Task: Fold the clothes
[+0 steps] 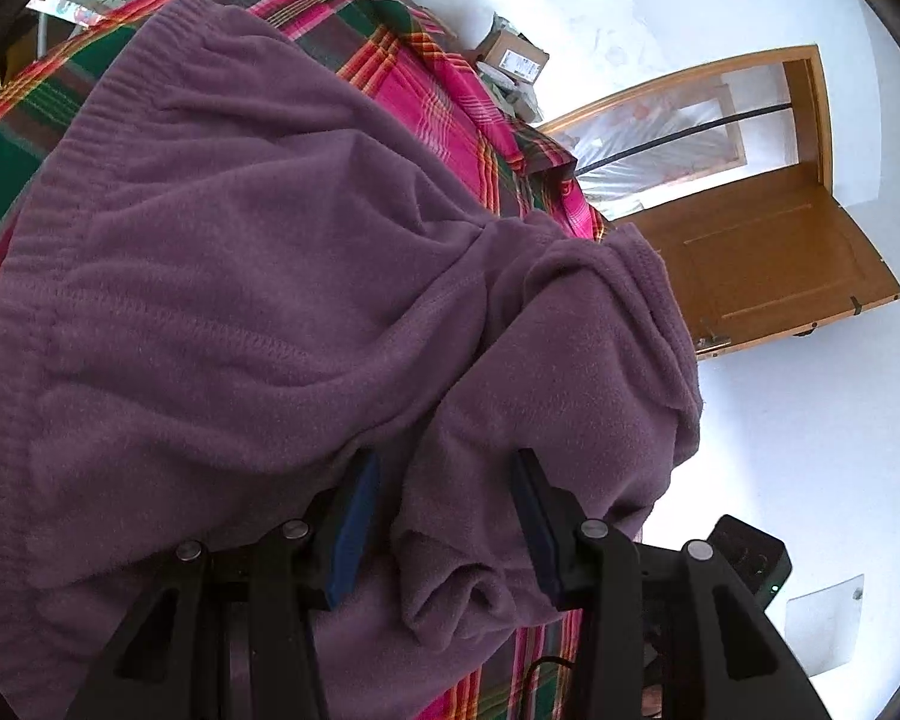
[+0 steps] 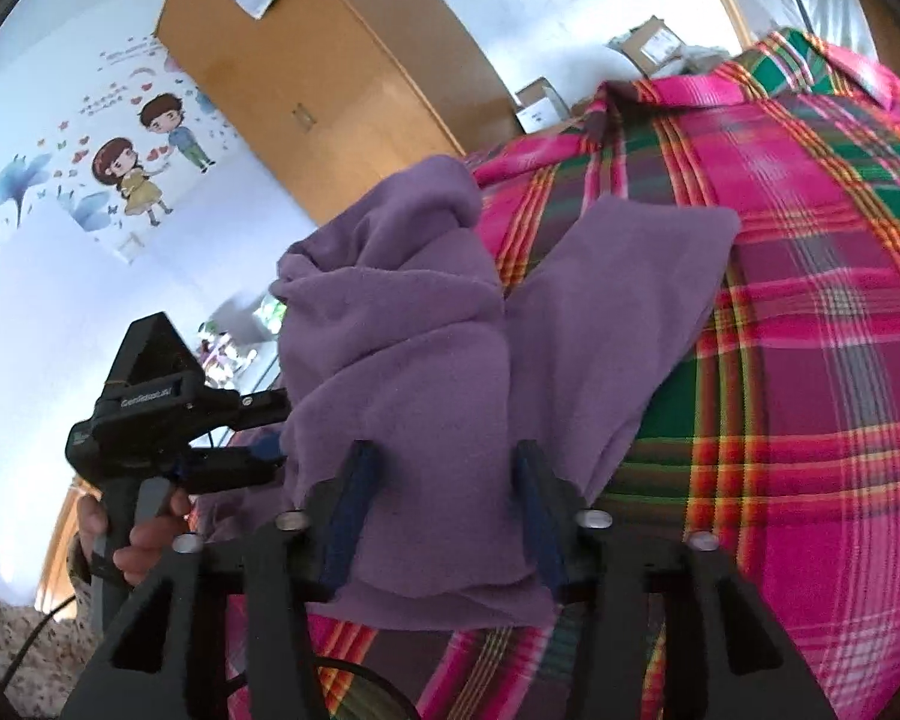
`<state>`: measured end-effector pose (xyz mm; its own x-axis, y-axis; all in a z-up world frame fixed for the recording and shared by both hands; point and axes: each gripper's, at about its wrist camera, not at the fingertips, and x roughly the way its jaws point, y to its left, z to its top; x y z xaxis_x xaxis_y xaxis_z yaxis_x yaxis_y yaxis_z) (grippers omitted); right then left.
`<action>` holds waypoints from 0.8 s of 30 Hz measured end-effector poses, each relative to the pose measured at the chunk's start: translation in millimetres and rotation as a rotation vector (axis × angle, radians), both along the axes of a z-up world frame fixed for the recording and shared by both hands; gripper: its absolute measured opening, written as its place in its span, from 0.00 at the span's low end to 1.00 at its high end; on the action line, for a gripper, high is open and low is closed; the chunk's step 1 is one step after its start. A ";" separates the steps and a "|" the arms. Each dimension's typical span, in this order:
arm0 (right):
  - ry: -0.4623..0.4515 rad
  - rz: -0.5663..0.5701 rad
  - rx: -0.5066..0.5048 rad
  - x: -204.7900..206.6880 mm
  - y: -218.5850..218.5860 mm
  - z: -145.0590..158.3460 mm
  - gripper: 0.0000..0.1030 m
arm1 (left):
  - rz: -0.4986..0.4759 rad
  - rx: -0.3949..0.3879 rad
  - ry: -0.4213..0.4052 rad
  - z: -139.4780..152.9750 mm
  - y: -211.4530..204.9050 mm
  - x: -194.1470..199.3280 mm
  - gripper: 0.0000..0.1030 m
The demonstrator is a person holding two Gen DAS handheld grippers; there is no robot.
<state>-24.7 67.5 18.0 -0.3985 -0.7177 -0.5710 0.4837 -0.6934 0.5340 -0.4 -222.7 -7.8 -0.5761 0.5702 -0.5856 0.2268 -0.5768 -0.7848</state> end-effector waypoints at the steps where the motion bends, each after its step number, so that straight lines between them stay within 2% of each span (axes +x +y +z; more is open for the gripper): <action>1: -0.003 -0.004 0.002 -0.8 0.3 0.0 0.19 | -0.005 0.010 -0.001 0.1 1.0 0.8 0.44; 3: 0.026 -0.008 0.007 3.1 2.1 5.3 0.14 | -0.018 0.035 0.004 0.6 2.8 2.2 0.44; 4: 0.048 -0.015 0.010 5.8 3.3 9.5 0.13 | -0.025 0.041 0.006 1.9 4.8 2.1 0.40; 8: 0.119 -0.053 -0.004 12.7 15.7 28.9 0.11 | -0.068 0.002 0.036 15.0 18.7 0.8 0.31; 18: 0.285 -0.240 0.013 26.5 78.0 71.4 0.11 | -0.198 -0.034 0.129 56.2 72.6 -24.5 0.30; 24: 0.346 -0.410 0.081 26.2 121.0 85.3 0.11 | -0.237 -0.044 0.128 59.8 103.2 -51.1 0.29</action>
<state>1.5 188.5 103.2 -0.8114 -0.4226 -0.4037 0.3027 -0.8948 0.3283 -51.5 -119.5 52.0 -0.5002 0.6739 -0.5438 -0.0178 -0.6359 -0.7716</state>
